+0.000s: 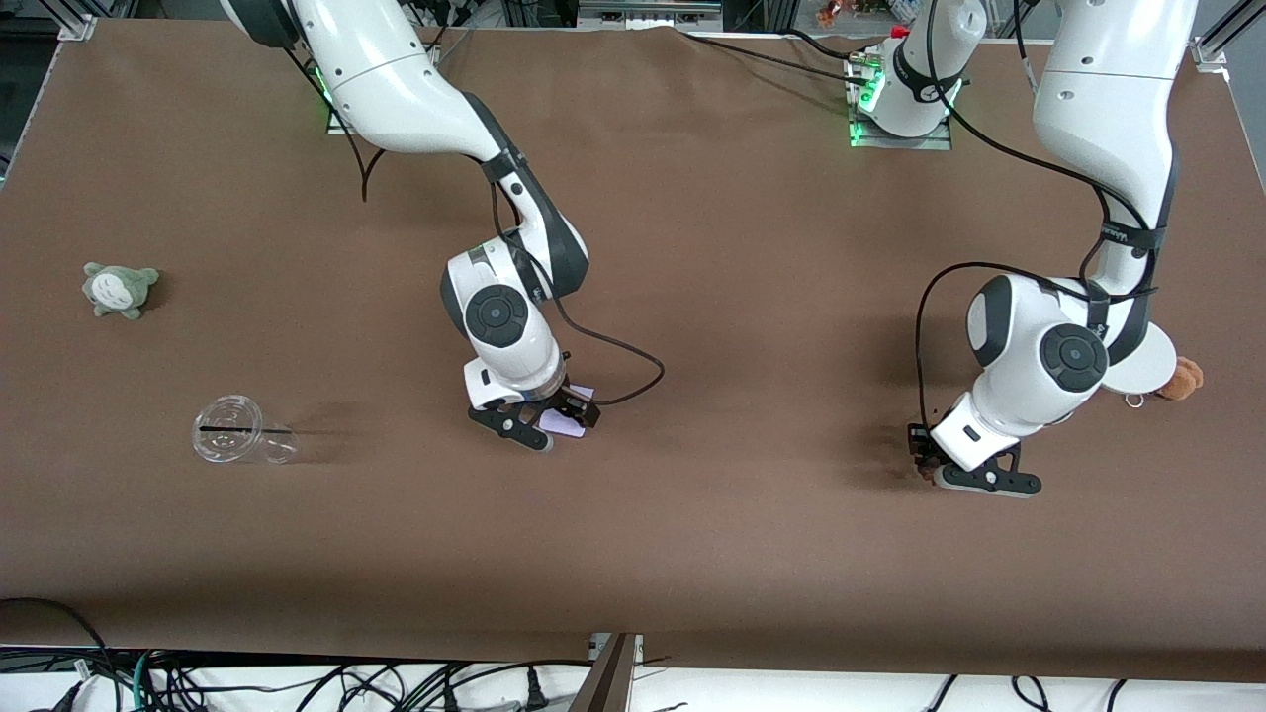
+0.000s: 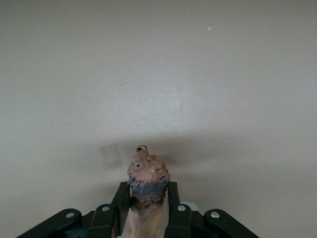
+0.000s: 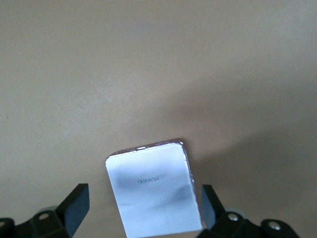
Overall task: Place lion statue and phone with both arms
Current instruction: 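Carry the lion toward the white lamp with the left gripper and set it down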
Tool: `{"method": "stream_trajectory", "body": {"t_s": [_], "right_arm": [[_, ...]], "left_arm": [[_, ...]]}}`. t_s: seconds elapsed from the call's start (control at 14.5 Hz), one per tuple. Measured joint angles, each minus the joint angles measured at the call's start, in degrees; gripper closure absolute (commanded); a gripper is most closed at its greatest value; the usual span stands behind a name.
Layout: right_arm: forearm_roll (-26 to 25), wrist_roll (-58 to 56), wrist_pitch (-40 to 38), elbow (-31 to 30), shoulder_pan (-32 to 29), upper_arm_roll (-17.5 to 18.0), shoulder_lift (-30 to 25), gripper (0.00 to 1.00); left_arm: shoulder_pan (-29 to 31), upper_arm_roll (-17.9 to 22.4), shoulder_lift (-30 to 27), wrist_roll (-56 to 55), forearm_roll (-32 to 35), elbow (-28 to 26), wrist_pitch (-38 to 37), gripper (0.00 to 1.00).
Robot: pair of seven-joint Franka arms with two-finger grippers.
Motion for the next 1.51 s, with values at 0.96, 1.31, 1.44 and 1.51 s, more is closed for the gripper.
{"method": "stream_trajectory", "body": {"t_s": [0.96,1.31,1.44,1.51], "right_arm": [[-3.49,-1.3,1.29,0.33,0.85,-0.11,2.29,0.0],[-3.5,-1.35,1.31,0.33,1.01,-0.11,2.92,0.0],[-3.5,-1.35,1.36,0.33,1.07,-0.11,3.02,0.0],[-3.5,-1.36,1.46,0.33,1.11,-0.11,3.09,0.0]], "left_arm": [[4.51,-1.56,1.93,3.26,-3.53,0.07,0.57,1.0],[4.44,-1.93,1.93,3.5,-3.53,0.15,0.56,0.0],[4.39,-2.09,1.93,3.6,-3.53,0.22,0.56,0.0],[4.39,-2.14,1.93,3.63,-3.53,0.29,0.56,0.0]]}}
